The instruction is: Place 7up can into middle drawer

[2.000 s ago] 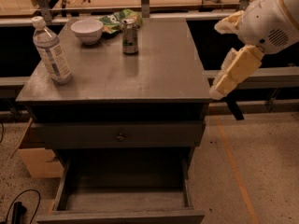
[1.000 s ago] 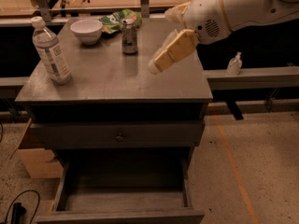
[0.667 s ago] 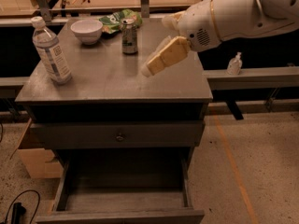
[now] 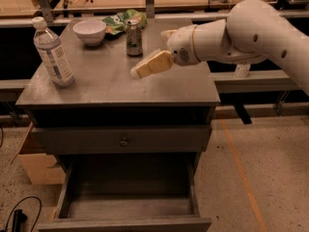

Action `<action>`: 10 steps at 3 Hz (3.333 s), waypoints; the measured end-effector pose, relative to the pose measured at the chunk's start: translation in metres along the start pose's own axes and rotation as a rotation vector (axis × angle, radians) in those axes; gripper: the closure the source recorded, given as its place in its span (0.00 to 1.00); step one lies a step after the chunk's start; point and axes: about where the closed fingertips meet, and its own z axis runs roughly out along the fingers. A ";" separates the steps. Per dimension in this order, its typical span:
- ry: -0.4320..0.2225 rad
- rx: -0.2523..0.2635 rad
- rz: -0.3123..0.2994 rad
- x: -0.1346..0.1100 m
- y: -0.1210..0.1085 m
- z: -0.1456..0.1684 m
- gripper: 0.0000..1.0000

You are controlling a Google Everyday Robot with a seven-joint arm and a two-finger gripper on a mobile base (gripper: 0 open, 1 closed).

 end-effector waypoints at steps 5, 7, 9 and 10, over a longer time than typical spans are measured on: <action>-0.038 0.251 0.037 0.025 -0.120 0.063 0.00; -0.081 0.264 -0.002 0.009 -0.171 0.116 0.00; -0.137 0.273 0.006 -0.004 -0.196 0.150 0.42; -0.143 0.274 0.005 -0.004 -0.193 0.148 0.64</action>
Offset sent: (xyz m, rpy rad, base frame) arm 0.0332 0.0005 -0.0132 0.0277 -0.0178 -0.0686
